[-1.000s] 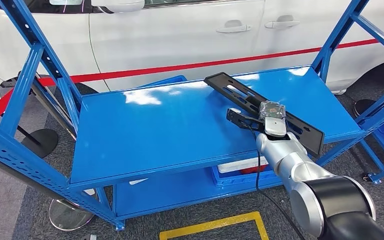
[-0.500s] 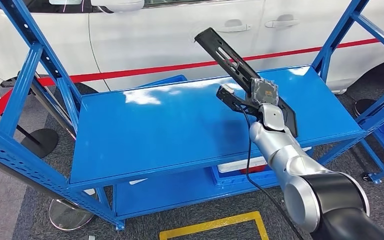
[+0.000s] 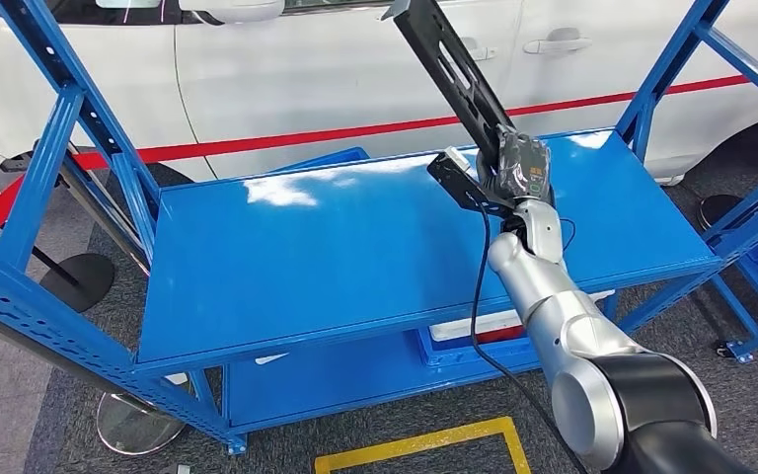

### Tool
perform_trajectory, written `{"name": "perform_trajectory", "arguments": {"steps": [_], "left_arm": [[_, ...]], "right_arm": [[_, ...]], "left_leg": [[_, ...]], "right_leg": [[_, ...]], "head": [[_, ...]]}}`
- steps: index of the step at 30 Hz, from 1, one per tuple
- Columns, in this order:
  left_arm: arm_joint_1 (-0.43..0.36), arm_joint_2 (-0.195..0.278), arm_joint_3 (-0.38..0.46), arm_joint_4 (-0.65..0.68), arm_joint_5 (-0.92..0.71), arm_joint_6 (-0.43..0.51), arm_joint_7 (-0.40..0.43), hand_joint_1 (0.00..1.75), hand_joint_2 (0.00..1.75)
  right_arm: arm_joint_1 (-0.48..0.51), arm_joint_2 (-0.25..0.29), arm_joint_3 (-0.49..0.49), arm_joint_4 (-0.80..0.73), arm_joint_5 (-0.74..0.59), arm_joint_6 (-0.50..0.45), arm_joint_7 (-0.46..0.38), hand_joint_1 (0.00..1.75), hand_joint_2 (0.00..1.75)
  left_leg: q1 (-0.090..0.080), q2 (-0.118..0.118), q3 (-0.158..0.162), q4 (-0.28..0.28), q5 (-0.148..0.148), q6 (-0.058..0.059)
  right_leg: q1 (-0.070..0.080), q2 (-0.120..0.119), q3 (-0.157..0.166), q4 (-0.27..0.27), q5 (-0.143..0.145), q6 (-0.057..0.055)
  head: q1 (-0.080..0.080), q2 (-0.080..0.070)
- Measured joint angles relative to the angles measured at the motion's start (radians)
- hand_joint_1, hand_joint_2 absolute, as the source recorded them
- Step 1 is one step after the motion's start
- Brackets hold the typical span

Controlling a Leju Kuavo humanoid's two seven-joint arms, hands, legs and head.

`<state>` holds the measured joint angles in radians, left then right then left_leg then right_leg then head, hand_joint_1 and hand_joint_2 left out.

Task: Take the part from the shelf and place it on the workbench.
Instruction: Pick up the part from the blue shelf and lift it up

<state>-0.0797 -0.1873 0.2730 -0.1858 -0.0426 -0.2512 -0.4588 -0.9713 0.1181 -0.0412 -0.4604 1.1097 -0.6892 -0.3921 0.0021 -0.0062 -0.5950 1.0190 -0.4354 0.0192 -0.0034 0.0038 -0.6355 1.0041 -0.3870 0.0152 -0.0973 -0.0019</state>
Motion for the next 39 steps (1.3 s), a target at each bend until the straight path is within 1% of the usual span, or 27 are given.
{"name": "perform_trajectory", "arguments": {"steps": [3,7,14,20,24,32,36,39], "left_arm": [[0.0,0.0,0.001,0.0,-0.002,0.0,0.0,0.0,1.75],[0.001,0.0,0.002,0.0,-0.002,0.0,-0.003,0.0,1.75],[0.003,0.0,0.002,0.0,-0.005,0.0,-0.008,0.0,1.75],[0.004,0.0,0.007,0.0,-0.005,0.0,-0.013,0.0,1.75],[0.006,0.0,0.016,0.0,-0.004,0.0,-0.017,0.0,1.75],[0.015,0.0,0.031,0.0,0.002,0.002,-0.025,0.0,1.75],[0.021,0.0,0.036,0.0,0.005,0.006,-0.025,0.0,1.75],[0.023,0.0,0.042,0.0,0.009,0.01,-0.026,0.0,1.75]], "right_arm": [[0.05,0.016,0.0,-0.095,-0.064,0.0,-0.069,1.75,1.75],[0.147,0.043,0.006,-0.28,-0.158,-0.002,-0.136,1.75,1.75],[0.34,0.053,0.068,-0.601,-0.285,-0.003,-0.182,1.75,1.75],[0.471,0.055,0.103,-0.8,-0.35,-0.003,-0.242,1.75,1.75],[0.578,0.061,0.128,-0.941,-0.382,-0.003,-0.289,1.75,1.75],[0.76,0.068,0.205,-1.152,-0.427,-0.003,-0.302,1.75,1.75],[0.834,0.068,0.238,-1.22,-0.446,-0.003,-0.302,1.75,1.75],[0.884,0.068,0.253,-1.265,-0.429,-0.003,-0.302,1.75,1.75]], "left_leg": [[0.0,0.0,0.0,0.0,0.0,0.0],[0.0,0.0,-0.001,0.0,0.0,0.0],[0.001,0.0,-0.001,0.0,-0.001,-0.001],[0.0,0.0,-0.002,0.0,-0.001,-0.001],[0.0,0.0,-0.002,-0.001,-0.002,-0.002],[0.001,0.0,-0.002,-0.001,-0.003,-0.003],[0.001,0.0,-0.002,-0.001,-0.003,-0.003],[0.001,0.0,-0.001,-0.001,-0.004,-0.003]], "right_leg": [[0.0,0.0,-0.001,0.0,0.0,0.0],[0.001,0.0,-0.001,0.0,-0.001,0.0],[0.0,0.0,-0.002,0.0,-0.001,0.0],[0.0,-0.001,-0.002,0.0,-0.002,0.0],[0.0,-0.001,-0.002,0.0,-0.003,0.0],[0.0,0.0,-0.003,0.0,-0.004,0.0],[0.0,0.0,-0.003,0.0,-0.005,0.0],[0.0,0.0,-0.002,0.0,-0.005,0.0]], "head": [[0.0,0.0],[0.0,0.0],[0.0,0.0],[0.0,0.0],[0.0,0.0],[0.0,0.0],[0.0,0.0],[0.0,0.0]]}}
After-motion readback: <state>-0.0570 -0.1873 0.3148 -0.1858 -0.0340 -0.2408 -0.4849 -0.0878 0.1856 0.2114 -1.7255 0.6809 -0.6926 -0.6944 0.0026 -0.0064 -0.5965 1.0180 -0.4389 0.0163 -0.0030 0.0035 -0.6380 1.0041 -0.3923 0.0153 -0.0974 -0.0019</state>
